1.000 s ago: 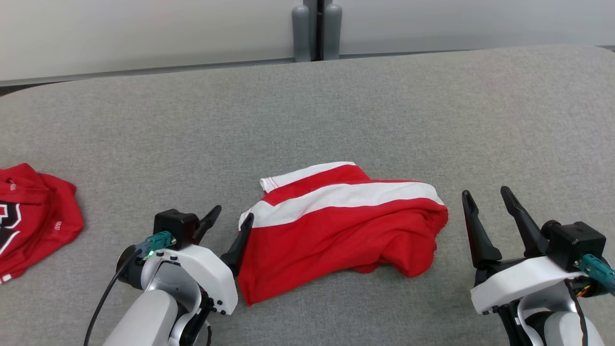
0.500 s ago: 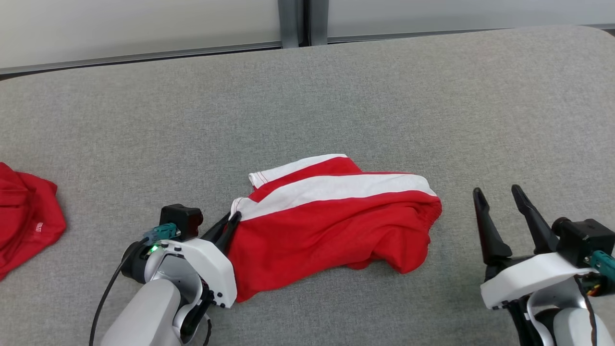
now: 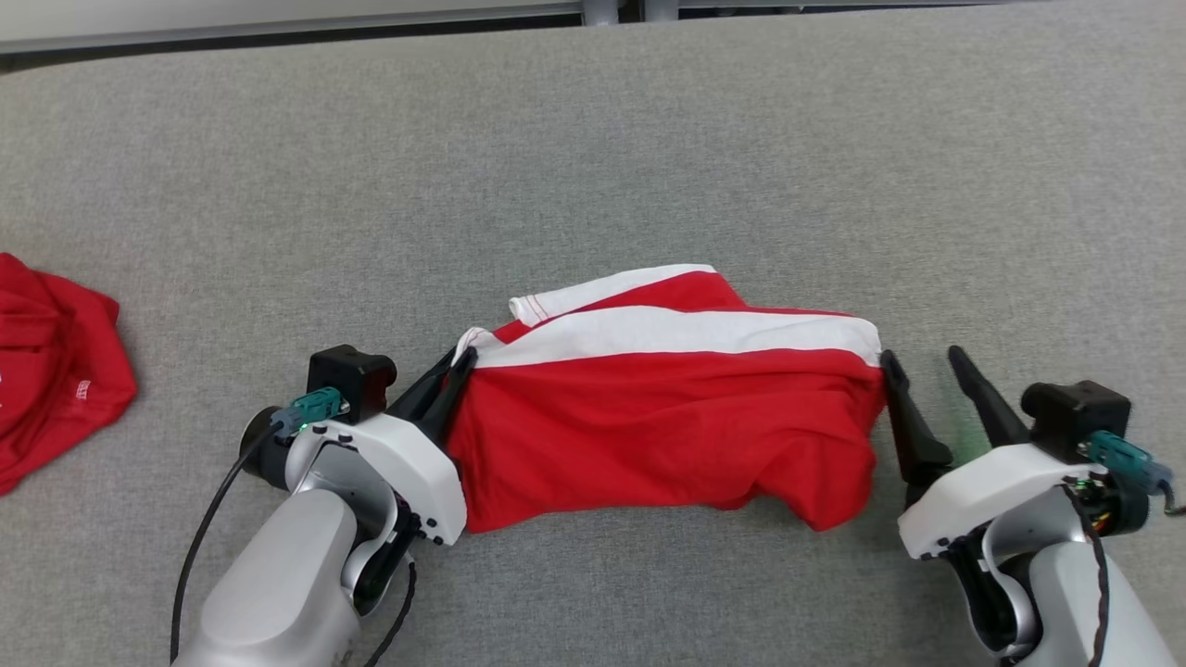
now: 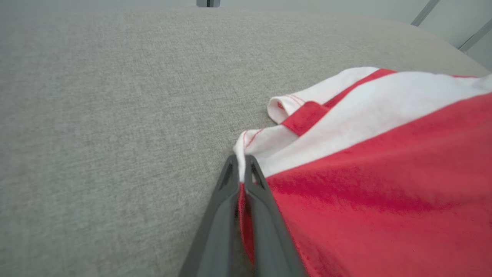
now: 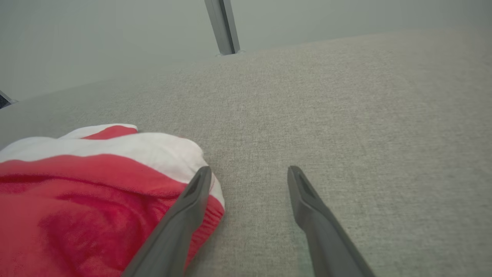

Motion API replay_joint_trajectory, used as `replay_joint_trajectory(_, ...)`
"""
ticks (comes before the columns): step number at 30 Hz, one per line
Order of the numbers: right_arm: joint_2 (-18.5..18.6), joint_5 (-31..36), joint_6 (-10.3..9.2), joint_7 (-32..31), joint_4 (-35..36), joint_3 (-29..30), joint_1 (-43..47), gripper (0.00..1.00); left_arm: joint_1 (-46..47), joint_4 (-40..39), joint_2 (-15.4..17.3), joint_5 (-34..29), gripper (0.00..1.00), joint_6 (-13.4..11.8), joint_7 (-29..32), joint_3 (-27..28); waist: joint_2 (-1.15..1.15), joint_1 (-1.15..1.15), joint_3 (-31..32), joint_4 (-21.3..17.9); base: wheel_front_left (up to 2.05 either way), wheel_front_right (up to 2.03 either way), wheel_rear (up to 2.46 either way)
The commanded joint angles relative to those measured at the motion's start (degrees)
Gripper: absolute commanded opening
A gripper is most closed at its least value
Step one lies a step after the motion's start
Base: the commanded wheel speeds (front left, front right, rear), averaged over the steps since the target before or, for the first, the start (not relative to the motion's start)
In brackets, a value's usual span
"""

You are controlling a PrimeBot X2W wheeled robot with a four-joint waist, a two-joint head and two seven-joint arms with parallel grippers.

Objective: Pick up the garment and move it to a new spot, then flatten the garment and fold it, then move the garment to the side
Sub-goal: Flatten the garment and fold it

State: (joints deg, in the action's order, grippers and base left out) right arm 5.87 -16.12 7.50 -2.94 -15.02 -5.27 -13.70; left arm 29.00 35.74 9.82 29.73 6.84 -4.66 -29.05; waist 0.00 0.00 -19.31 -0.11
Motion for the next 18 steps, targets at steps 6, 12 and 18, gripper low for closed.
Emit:
replay_joint_trajectory(6,0.9,-3.2,-0.02,-1.5,-4.3,-4.1,-1.8,1.00,1.0,0.8,0.1,-0.1,0.00,0.1,-1.0,-0.5,0.00,0.00,-1.0,0.9,0.00,0.00,0.00)
replay_joint_trajectory(12,1.7,-5.3,-0.02,-3.7,-6.7,-6.9,-2.1,0.00,1.3,0.8,0.0,0.2,0.00,0.1,-2.4,-0.6,0.00,0.00,-1.0,1.0,0.00,0.00,0.00)
replay_joint_trajectory(18,2.7,-5.4,-0.04,0.8,-3.9,-5.9,-2.4,0.00,0.5,-1.8,0.6,-0.4,0.00,-1.0,-6.5,0.3,0.00,0.00,0.4,0.8,0.00,0.00,0.00)
